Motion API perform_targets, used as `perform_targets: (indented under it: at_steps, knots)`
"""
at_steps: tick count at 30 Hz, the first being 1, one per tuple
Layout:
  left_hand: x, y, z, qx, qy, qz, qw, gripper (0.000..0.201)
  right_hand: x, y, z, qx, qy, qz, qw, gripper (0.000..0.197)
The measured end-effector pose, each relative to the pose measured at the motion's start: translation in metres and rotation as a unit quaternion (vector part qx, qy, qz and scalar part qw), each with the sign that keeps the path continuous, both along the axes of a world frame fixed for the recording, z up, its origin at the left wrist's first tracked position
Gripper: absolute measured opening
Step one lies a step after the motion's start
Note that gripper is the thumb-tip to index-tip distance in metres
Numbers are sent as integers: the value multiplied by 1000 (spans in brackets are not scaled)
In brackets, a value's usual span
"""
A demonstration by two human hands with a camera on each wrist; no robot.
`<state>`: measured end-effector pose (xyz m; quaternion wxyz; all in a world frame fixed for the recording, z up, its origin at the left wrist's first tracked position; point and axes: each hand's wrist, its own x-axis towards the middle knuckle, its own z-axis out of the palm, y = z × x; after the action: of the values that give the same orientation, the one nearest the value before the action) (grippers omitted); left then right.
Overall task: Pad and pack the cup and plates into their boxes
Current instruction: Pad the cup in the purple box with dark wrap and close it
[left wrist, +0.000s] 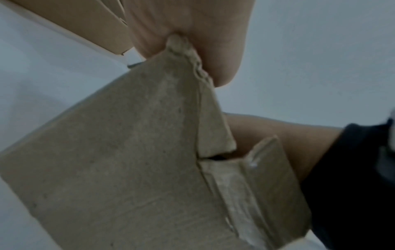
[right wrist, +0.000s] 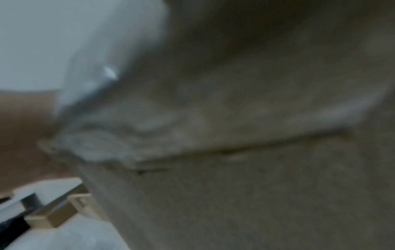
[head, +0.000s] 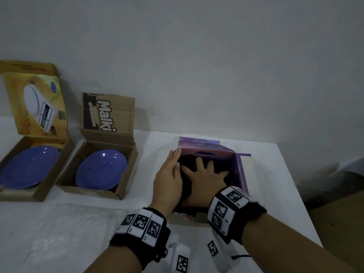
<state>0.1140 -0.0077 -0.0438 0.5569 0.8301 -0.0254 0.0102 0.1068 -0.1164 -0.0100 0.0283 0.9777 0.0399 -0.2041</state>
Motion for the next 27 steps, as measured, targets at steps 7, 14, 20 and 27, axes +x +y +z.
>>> perform_targets:
  at_steps: [7, 14, 20, 27]
  knots:
    - [1, 4, -3, 28, -18, -1, 999, 54, 15, -7, 23, 54, 115, -4, 992, 106]
    - [1, 0, -2, 103, -33, 4, 994, 55, 7, -53, 39, -34, 148, 98, 984, 128]
    - [1, 1, 2, 133, -34, -5, 991, 55, -2, -58, 35, -31, 96, 115, 988, 135]
    - [-1, 1, 4, 141, -18, -5, 990, 54, -10, -58, 27, -99, 2, 156, 983, 117]
